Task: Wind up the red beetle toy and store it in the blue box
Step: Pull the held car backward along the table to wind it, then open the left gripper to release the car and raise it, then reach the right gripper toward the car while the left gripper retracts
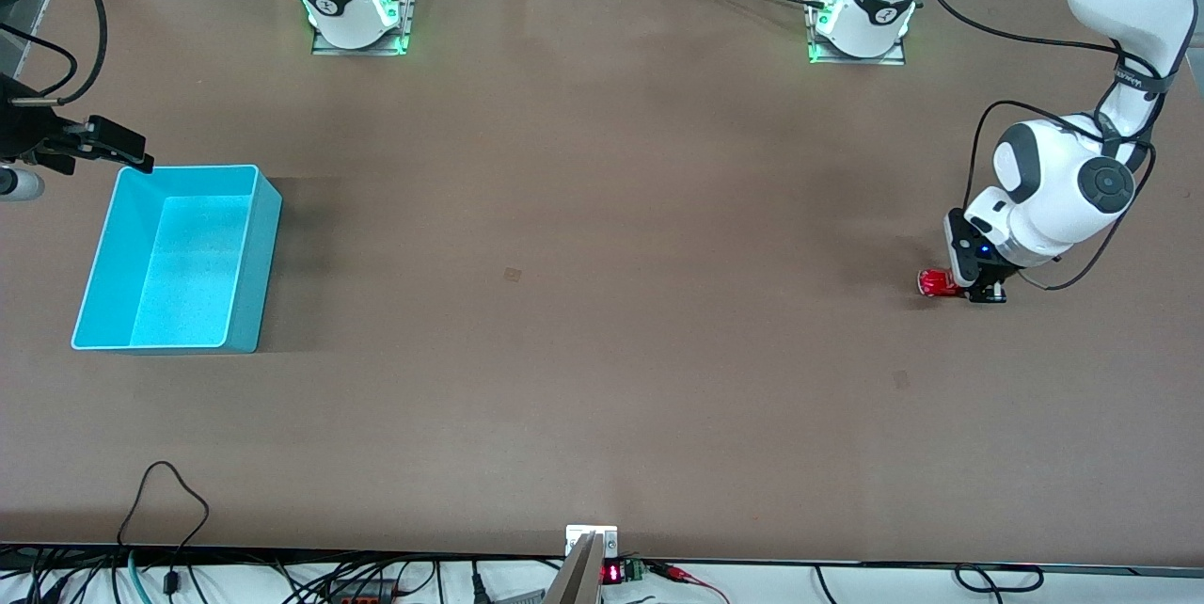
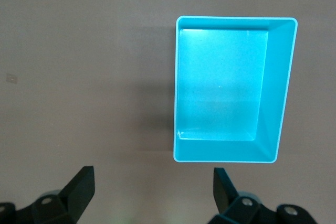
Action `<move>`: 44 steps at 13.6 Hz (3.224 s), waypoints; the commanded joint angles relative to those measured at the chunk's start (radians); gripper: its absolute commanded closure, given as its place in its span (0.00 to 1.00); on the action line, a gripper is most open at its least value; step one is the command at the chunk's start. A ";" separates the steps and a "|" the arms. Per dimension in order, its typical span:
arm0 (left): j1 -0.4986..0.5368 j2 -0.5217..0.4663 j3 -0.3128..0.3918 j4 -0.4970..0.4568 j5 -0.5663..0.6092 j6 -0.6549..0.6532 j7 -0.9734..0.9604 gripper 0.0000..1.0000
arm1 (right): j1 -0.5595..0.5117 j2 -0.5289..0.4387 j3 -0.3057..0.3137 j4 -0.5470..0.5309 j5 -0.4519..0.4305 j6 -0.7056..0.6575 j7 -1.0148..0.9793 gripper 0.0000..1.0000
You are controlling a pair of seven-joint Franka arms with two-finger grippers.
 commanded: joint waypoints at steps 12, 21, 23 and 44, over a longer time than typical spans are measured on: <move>-0.002 -0.130 -0.157 0.261 -0.041 -0.533 -0.076 0.00 | -0.005 -0.006 0.009 0.003 0.002 -0.002 -0.001 0.00; -0.085 -0.135 -0.157 0.426 -0.122 -0.536 -0.737 0.00 | -0.007 0.001 0.009 0.004 0.005 -0.002 -0.003 0.00; -0.103 -0.141 -0.156 0.472 -0.119 -0.537 -1.037 0.00 | -0.008 0.001 0.009 0.003 0.005 -0.003 -0.003 0.00; -0.223 -0.381 0.031 0.651 -0.119 -0.994 -1.768 0.00 | 0.093 0.066 0.009 -0.033 0.003 -0.002 -0.033 0.00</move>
